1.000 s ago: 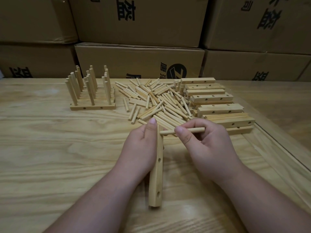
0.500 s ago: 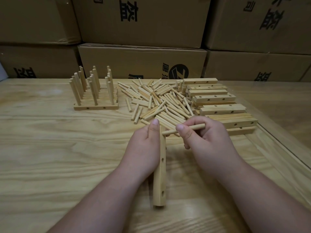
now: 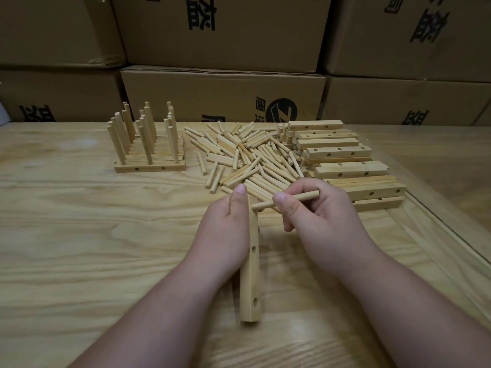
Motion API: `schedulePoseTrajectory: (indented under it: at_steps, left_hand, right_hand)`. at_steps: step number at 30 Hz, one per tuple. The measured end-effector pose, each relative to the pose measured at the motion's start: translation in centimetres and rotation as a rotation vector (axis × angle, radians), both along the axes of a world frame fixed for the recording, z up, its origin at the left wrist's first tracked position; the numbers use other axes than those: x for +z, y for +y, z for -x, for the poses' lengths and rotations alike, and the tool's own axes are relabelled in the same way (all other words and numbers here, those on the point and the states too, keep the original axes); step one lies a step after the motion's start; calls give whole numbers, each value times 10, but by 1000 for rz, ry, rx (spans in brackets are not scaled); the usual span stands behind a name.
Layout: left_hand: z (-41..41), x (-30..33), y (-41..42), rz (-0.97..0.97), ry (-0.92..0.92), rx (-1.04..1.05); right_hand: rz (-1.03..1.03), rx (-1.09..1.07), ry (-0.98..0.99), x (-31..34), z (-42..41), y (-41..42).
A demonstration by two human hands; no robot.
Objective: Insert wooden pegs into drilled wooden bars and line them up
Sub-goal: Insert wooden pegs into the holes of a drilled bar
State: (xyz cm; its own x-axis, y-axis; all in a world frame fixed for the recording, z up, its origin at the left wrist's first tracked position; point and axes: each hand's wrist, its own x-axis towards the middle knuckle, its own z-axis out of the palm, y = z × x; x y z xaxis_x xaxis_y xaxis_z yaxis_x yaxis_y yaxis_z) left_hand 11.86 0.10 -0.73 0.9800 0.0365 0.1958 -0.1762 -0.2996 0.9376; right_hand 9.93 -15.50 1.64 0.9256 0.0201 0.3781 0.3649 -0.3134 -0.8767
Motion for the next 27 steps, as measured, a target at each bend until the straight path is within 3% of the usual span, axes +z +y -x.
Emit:
schedulePoseTrajectory:
  at_steps: [6, 11, 15, 27]
  left_hand:
    - [1, 1, -1, 197, 98, -16]
    - [2, 11, -2, 522, 213, -83]
    - [1, 7, 0, 457, 140, -107]
    - [-1, -1, 0, 609, 98, -265]
  right_hand:
    - [-144, -15, 115, -9, -4, -7]
    - [-269, -118, 137, -10, -8, -14]
    - [-272, -174, 119, -11, -12, -16]
    - [-189, -65, 118, -17, -6, -7]
